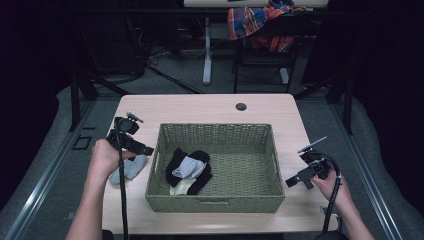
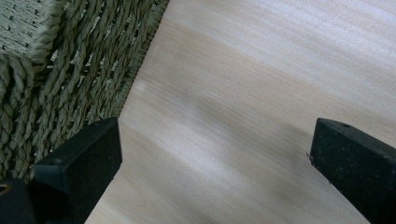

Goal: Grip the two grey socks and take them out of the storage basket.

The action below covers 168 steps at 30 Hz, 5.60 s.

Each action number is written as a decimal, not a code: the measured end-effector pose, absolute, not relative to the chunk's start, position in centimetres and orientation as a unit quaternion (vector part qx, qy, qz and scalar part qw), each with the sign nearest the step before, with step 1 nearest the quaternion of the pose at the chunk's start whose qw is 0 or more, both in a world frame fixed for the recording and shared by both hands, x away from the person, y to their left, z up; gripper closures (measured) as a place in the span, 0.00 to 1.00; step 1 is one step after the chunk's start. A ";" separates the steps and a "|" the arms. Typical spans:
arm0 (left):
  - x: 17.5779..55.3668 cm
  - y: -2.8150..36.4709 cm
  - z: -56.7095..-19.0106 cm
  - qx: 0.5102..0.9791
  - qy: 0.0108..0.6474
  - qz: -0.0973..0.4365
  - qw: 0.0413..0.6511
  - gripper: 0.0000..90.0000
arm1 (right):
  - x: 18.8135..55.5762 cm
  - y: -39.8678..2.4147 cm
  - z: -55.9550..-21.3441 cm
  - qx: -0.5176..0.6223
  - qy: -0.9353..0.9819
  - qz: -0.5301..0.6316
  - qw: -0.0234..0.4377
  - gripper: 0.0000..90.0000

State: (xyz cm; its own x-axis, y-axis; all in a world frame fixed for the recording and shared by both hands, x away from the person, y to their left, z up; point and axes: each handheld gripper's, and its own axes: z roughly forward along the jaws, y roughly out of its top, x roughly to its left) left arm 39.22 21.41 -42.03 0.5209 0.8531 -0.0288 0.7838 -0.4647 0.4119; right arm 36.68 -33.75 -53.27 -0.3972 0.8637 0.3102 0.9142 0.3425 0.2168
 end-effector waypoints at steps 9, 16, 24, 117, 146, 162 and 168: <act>39.0 18.6 -42.0 0.871 0.446 0.082 0.187 0.15 | 36.6 -33.7 -53.2 -0.546 -0.816 -0.175 0.071 0.02; 39.3 16.6 -42.6 0.881 0.431 0.071 0.180 0.15 | 36.6 -33.7 -53.3 -0.546 -0.816 -0.177 0.068 0.02; 39.3 14.2 -43.1 0.894 0.408 0.065 0.176 0.15 | 36.7 -33.7 -53.3 -0.545 -0.816 -0.177 0.069 0.02; 37.0 17.5 -36.6 0.890 0.375 0.130 0.223 0.91 | 36.6 -33.7 -53.3 -0.543 -0.819 -0.173 0.071 0.03; 41.0 27.8 -44.4 0.826 0.535 0.089 0.156 0.91 | 36.7 -33.8 -53.2 -0.536 -0.824 -0.165 0.076 0.03; 42.2 28.7 -48.6 0.817 0.558 0.055 0.132 0.91 | 36.7 -33.7 -53.2 -0.535 -0.825 -0.163 0.074 0.03; 42.5 28.4 -49.5 0.817 0.562 0.052 0.121 0.91 | 36.7 -33.8 -53.2 -0.536 -0.825 -0.165 0.076 0.03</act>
State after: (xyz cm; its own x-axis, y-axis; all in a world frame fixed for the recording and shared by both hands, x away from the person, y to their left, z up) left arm 42.48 28.39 -49.51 0.3630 0.9304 -0.0507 0.9054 -0.3394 0.2551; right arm 36.69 -33.76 -53.20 -0.4143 0.8586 0.3021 0.9087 0.3713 0.1910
